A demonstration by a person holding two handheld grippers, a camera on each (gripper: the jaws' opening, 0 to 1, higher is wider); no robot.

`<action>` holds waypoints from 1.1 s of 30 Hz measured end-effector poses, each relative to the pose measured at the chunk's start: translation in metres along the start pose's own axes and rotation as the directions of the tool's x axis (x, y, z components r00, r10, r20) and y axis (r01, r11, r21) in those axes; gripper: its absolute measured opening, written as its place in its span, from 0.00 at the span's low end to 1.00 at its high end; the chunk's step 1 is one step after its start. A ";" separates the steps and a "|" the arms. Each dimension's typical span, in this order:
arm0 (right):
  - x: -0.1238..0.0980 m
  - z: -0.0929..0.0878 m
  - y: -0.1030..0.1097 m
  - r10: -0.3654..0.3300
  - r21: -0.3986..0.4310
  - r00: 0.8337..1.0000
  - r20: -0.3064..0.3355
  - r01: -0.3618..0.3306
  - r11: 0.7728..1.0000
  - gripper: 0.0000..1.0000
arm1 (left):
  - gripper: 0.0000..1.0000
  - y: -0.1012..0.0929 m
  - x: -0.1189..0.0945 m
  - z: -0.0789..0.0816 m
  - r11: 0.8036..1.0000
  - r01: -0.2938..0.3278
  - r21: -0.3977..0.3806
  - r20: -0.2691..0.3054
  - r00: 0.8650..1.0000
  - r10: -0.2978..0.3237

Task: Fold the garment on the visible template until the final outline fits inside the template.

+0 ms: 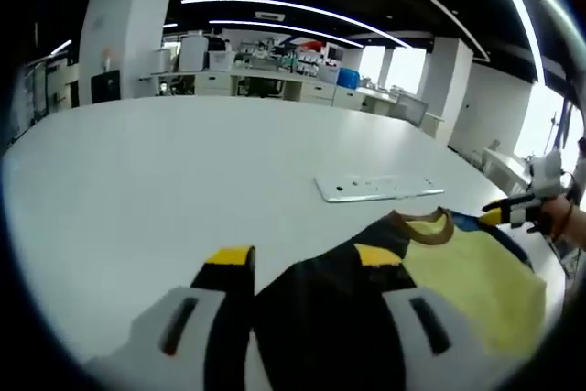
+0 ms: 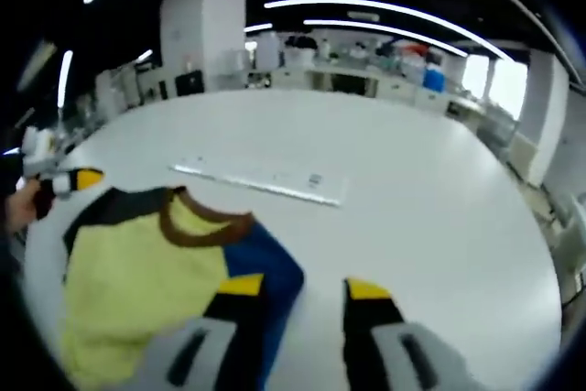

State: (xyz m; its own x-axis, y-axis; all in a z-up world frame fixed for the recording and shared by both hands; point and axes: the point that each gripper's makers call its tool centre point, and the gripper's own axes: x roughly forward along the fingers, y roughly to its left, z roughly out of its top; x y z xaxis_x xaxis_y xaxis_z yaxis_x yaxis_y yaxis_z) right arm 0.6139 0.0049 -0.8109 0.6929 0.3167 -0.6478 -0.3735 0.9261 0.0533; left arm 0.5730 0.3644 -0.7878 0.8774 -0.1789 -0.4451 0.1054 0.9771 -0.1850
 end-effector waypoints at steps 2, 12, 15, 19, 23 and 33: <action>-0.005 0.008 0.003 0.025 0.019 0.999 0.032 -0.026 0.999 0.36 | 0.51 -0.002 -0.006 -0.001 1.000 0.009 0.018 -0.002 1.000 -0.008; -0.076 0.005 0.027 0.080 0.016 0.985 0.155 -0.084 0.996 0.52 | 0.69 -0.005 -0.047 -0.007 0.995 0.044 0.084 0.049 0.998 -0.048; -0.091 -0.001 0.034 0.106 -0.007 0.982 0.157 -0.107 0.994 0.54 | 0.72 -0.009 -0.061 -0.012 0.993 0.050 0.108 0.038 0.998 -0.055; -0.103 -0.013 0.039 0.142 0.004 0.979 0.145 -0.144 0.990 0.55 | 0.74 -0.008 -0.078 -0.013 0.992 0.060 0.108 0.057 0.996 -0.066; -0.116 -0.034 0.055 0.177 0.007 0.976 0.126 -0.180 0.984 0.52 | 0.73 -0.013 -0.090 -0.023 0.992 0.065 0.109 0.053 0.996 -0.071; -0.123 -0.068 0.072 0.215 0.057 0.972 0.097 -0.221 0.974 0.38 | 0.52 -0.016 -0.103 -0.053 0.991 0.071 0.112 0.051 0.996 -0.077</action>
State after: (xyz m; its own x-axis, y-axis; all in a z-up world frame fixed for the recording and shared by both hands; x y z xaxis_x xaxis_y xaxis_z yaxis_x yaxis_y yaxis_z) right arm 0.4593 0.0187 -0.7788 0.6526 0.5268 -0.5446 -0.4820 0.8432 0.2381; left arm 0.4564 0.3608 -0.7851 0.8896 -0.2474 -0.3840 0.2192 0.9687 -0.1163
